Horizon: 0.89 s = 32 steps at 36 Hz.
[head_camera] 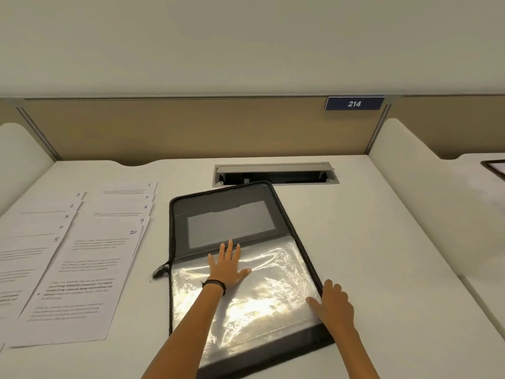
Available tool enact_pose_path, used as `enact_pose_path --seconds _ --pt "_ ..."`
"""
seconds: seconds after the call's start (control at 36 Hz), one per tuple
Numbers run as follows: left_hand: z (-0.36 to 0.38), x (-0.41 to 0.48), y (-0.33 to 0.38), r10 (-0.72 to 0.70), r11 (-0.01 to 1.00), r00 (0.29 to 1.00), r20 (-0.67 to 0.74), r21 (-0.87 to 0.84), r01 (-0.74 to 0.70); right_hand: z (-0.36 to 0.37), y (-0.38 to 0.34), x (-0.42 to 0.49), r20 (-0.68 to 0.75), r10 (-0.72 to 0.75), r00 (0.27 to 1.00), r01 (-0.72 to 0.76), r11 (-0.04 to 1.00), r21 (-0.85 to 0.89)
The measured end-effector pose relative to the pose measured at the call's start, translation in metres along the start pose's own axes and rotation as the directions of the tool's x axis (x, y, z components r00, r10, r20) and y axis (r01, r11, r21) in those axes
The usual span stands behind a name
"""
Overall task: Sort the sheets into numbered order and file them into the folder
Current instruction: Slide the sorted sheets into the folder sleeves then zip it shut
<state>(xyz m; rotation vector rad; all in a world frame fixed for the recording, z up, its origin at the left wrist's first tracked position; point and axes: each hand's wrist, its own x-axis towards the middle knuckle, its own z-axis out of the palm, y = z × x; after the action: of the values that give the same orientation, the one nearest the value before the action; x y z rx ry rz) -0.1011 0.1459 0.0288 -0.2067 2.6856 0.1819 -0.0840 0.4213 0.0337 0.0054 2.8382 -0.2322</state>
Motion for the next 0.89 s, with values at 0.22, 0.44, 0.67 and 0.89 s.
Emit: enact_pose_path --seconds 0.22,0.44,0.67,0.89 --pt "0.025 -0.013 0.011 -0.084 0.994 0.99 -0.113 -0.074 0.076 0.006 0.029 0.005 0.043 -0.021 0.999 0.008 0.96 0.28" --pt "0.022 -0.015 -0.008 0.072 0.984 0.995 -0.07 -0.16 -0.083 0.012 0.037 0.005 -0.025 -0.085 0.996 0.089 0.951 0.297" --pt "0.039 -0.041 -0.016 0.104 0.869 0.968 -0.227 -0.454 -0.2 0.017 0.012 0.01 -0.305 -0.126 0.944 0.242 0.892 0.382" --pt "0.053 -0.049 -0.027 0.051 0.796 0.962 -0.269 -0.57 -0.202 0.038 -0.031 0.008 -0.41 -0.326 0.852 0.475 0.81 0.344"
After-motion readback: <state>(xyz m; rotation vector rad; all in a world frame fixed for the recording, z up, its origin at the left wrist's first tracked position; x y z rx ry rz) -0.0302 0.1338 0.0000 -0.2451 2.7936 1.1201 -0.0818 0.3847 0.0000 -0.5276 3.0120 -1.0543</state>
